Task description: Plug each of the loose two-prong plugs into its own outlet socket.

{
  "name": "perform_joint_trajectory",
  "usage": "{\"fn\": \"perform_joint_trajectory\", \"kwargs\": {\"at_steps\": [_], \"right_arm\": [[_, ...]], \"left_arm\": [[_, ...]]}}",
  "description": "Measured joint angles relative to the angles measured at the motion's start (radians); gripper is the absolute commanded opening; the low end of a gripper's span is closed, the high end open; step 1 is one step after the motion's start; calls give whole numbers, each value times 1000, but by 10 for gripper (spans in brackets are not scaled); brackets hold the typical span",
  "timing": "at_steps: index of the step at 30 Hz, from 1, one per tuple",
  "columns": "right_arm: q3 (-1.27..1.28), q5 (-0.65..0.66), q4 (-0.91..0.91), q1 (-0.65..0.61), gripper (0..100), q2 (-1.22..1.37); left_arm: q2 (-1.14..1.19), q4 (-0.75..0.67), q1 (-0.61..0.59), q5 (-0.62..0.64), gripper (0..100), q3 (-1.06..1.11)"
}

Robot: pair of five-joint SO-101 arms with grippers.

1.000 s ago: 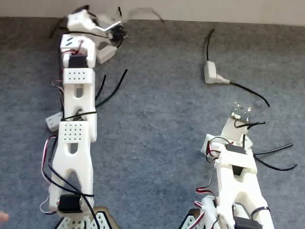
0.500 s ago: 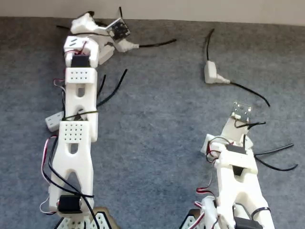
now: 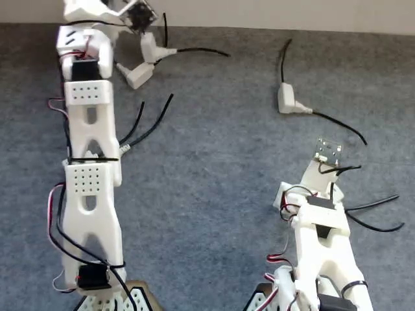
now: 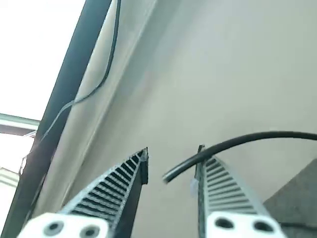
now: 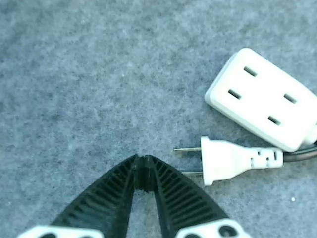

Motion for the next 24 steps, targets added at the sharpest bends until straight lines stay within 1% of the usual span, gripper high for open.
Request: {"fn": "perform_joint_trajectory", "kwargs": {"at_steps": [3,6,10,11,14,17,21,24], "right_arm": [[0,0,0,0,9,0],[0,0,0,0,9,0],[0,0,0,0,9,0],[0,0,0,0,9,0],[0,0,0,0,9,0],[0,0,0,0,9,0],[0,0,0,0,9,0],[0,0,0,0,9,0]], "left_arm": [[-3,0,-46,0,162,11],[-6,17,-80,-2,212,38],[18,81,-81,-60,197,68],[18,84,-77,-52,197,58],[6,91,-68,26,194,-31],[-78,98,-66,71,196,-35],[-203,212,-71,140,197,44],[-226,347,-107,176,197,120]]}}
